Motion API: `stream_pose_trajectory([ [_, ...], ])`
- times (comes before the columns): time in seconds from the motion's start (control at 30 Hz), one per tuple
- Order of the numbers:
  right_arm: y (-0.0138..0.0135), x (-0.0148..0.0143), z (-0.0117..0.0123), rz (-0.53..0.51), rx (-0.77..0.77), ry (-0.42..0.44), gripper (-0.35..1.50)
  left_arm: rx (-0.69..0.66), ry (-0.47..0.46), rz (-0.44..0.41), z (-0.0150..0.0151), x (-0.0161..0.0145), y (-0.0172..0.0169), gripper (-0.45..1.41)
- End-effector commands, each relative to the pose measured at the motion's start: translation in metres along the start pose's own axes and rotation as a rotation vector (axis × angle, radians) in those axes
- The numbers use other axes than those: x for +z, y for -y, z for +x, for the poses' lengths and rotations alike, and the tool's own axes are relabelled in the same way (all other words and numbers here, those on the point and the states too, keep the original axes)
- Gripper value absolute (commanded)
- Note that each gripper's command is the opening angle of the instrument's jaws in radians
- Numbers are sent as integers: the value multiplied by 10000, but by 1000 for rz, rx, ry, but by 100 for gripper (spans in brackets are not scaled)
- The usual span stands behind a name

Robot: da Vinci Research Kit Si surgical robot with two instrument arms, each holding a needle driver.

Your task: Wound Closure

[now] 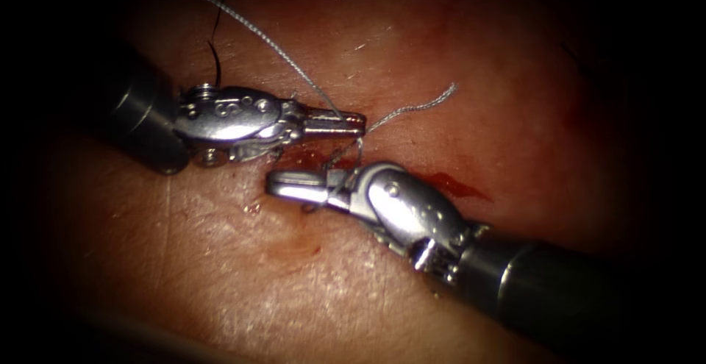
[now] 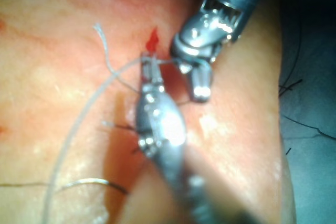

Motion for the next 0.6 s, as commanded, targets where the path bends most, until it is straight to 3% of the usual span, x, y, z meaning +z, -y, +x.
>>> stream_pose_trajectory([
  [0.03, 4, 14, -10, -20, 20, -31, -35, 0, -10, -2, -10, 1, -3, -45],
  [0.2, 3, 6, -8, -120, 25, -110, -35, 6, -23, -13, -13, -6, -6, -45],
  [0.23, 6, -1, -8, -196, 18, -145, -35, 10, -41, -7, -16, -10, -8, -45],
  [0.47, 11, -22, -7, -399, 26, -176, -35, 6, -63, 4, -29, -21, -16, -45],
  [0.6, 16, -28, -13, -458, 67, -201, -35, 12, -59, 10, -36, -25, -18, -45],
])
